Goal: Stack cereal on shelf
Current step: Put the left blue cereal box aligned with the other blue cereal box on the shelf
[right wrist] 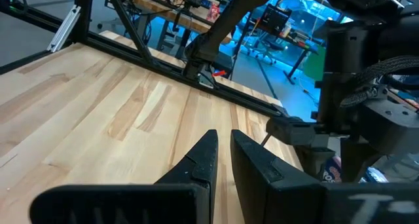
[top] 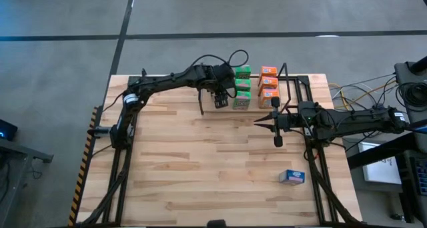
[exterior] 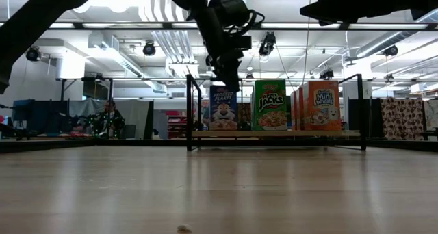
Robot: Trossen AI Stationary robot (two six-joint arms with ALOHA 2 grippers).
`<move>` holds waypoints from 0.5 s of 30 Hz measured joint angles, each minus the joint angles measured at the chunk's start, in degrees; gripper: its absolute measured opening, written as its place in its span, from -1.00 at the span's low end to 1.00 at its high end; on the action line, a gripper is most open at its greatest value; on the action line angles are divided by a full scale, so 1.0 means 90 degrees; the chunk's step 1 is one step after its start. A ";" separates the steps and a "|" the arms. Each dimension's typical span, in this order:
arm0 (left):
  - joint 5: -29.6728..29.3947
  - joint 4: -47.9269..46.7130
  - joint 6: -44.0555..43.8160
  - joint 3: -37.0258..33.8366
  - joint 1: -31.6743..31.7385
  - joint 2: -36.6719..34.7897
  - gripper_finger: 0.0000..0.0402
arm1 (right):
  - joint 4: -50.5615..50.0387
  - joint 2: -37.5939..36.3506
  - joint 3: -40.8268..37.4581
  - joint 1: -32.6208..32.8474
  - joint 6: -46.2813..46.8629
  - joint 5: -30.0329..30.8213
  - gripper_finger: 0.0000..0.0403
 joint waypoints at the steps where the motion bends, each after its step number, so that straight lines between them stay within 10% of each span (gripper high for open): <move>1: 0.0000 0.0008 0.0001 -0.0014 0.0004 0.0000 0.08 | 0.0000 0.0000 0.0000 0.0000 0.0000 0.0000 -0.83; 15: -0.0006 -0.1250 -0.0116 0.0118 -0.0027 -0.0007 0.08 | 0.0000 0.0000 0.0000 0.0000 -0.0012 0.0000 -0.83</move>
